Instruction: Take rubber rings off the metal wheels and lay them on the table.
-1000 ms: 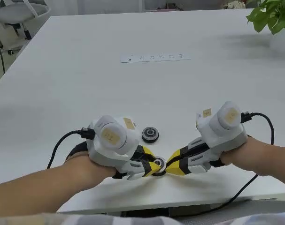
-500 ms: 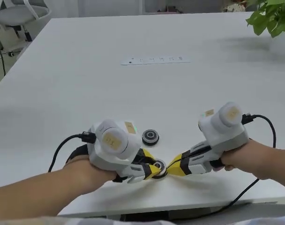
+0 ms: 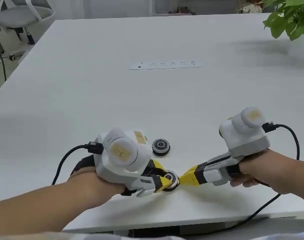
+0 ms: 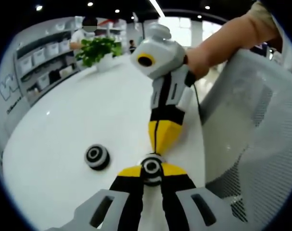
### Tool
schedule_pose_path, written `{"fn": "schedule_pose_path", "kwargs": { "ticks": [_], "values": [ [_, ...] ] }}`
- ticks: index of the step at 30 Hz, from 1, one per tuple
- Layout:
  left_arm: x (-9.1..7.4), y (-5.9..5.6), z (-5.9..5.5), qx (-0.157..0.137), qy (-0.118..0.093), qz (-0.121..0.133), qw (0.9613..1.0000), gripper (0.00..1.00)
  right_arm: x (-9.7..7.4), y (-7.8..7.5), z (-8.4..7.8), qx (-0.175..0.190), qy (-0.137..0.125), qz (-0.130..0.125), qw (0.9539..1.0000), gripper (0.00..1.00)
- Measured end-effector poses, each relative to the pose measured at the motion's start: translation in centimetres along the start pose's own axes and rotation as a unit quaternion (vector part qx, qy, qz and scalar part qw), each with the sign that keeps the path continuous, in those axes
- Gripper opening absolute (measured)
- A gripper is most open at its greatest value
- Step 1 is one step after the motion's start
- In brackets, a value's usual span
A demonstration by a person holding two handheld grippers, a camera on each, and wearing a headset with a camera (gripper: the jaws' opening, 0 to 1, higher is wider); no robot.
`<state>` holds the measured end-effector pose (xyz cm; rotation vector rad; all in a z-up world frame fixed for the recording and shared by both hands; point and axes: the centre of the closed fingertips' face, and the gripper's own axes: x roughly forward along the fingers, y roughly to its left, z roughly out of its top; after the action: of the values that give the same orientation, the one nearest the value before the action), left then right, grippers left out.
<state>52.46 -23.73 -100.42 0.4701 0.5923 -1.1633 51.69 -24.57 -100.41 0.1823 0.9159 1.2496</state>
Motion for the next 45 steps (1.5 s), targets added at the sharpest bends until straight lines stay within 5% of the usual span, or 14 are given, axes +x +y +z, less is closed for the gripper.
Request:
{"fn": "schedule_pose_path", "kwargs": {
  "ticks": [1, 45],
  "values": [
    [0.0, 0.0, 0.0, 0.0, 0.0, 0.001, 1.0, 0.13, -0.4, -0.2, -0.5, -0.001, 0.016, 0.005, 0.9999, 0.0],
    [0.1, -0.1, 0.0, 0.0, 0.013, 0.009, 0.9999, 0.12, 0.4, 1.5, 0.7, 0.021, -0.006, 0.031, 0.9993, 0.0]
  ]
}}
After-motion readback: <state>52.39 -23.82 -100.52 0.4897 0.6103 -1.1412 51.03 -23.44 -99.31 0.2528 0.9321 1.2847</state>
